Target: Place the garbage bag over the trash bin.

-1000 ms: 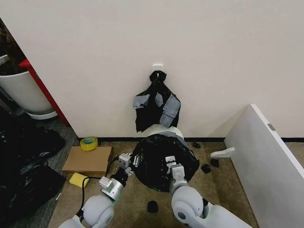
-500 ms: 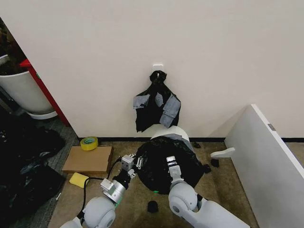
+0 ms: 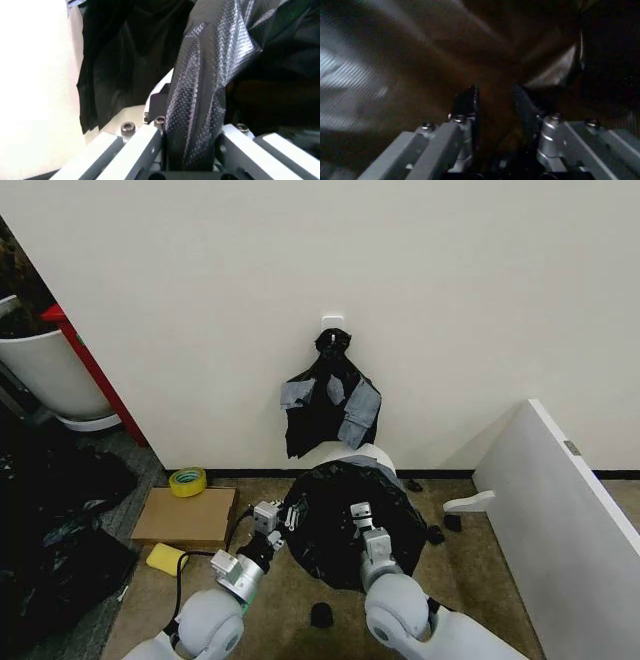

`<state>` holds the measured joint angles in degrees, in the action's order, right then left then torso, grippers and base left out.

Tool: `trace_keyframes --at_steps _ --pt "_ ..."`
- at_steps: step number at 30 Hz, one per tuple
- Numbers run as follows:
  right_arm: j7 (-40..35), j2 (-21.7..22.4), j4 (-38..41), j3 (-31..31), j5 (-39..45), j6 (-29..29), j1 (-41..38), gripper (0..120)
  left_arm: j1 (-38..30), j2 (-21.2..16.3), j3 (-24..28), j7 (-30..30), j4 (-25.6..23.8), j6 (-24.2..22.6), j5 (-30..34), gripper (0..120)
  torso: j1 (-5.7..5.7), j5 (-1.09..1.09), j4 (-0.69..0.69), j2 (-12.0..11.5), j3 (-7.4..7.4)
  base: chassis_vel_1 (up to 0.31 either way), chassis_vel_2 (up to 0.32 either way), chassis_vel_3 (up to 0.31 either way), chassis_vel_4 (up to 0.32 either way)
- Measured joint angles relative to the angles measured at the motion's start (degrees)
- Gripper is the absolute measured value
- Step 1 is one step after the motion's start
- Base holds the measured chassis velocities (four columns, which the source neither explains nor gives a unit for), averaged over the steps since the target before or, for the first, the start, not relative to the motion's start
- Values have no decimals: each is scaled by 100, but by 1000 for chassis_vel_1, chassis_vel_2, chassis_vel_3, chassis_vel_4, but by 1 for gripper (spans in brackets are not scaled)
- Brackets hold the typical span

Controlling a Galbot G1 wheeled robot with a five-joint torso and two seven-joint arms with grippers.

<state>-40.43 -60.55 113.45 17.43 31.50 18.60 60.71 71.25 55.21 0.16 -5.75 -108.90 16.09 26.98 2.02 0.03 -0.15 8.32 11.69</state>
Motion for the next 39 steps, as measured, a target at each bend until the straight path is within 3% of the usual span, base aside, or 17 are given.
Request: trace_keyframes --at_steps 6,22,31,39 --pt "-665 -87 61 102 538 745 2 0 28 1 -2 0 -16 -4 -26 1 0 0 0 0 0 0 0 0 0" --pt "-754 -276 -700 219 279 966 -407 0 155 -8 -12 0 -191 -4 -84 1 0 0 1 0 0 0 0 0 0" --pt "-337 -257 -980 -28 -157 471 -406 0 153 -13 10 -2 -283 -7 29 1 0 1 1 0 0 0 0 0 0" --pt "196 -45 -201 -210 -336 -312 -91 0 64 22 -96 -29 -146 -40 235 1 0 0 1 0 0 0 0 0 0"
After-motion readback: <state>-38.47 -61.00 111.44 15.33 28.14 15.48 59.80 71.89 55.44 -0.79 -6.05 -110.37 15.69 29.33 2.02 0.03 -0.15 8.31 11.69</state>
